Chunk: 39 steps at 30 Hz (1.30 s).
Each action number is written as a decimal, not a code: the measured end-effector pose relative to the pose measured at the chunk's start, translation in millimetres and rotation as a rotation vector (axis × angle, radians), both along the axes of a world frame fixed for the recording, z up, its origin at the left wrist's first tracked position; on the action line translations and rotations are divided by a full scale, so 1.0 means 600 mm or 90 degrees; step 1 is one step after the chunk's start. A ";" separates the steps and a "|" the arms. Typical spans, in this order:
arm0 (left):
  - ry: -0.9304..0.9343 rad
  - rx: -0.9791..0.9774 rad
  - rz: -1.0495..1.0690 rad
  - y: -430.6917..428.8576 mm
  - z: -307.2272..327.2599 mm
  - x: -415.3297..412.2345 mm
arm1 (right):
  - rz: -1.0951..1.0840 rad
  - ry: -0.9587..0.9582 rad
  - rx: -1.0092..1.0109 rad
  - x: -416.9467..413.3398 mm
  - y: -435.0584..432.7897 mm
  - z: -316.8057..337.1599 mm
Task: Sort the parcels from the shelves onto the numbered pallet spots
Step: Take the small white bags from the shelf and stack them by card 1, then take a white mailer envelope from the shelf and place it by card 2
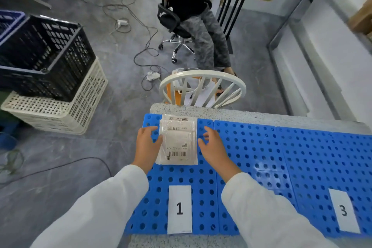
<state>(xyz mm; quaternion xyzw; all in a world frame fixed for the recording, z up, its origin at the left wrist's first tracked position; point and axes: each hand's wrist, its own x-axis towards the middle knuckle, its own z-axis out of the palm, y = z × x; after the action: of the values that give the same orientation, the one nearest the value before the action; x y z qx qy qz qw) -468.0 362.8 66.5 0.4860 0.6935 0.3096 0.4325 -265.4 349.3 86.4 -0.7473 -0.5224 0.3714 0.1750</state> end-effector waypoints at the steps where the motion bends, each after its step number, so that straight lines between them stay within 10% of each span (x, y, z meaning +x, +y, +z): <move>1: 0.017 0.019 -0.020 0.000 0.011 0.007 | 0.000 -0.005 0.002 0.010 -0.006 0.010; 18: 0.305 0.357 -0.697 -0.148 0.361 0.402 | -0.109 -0.164 0.139 0.355 -0.346 0.337; 39: 0.149 0.827 -0.990 -0.746 0.658 0.888 | -0.527 -0.382 0.206 0.628 -1.066 0.605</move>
<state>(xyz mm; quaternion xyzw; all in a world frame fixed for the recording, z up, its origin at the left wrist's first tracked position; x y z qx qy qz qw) 64.9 -85.0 461.5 0.9698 -0.0784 0.2099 0.0962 111.6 -290.5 449.4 -0.9277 -0.2614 -0.0440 0.2630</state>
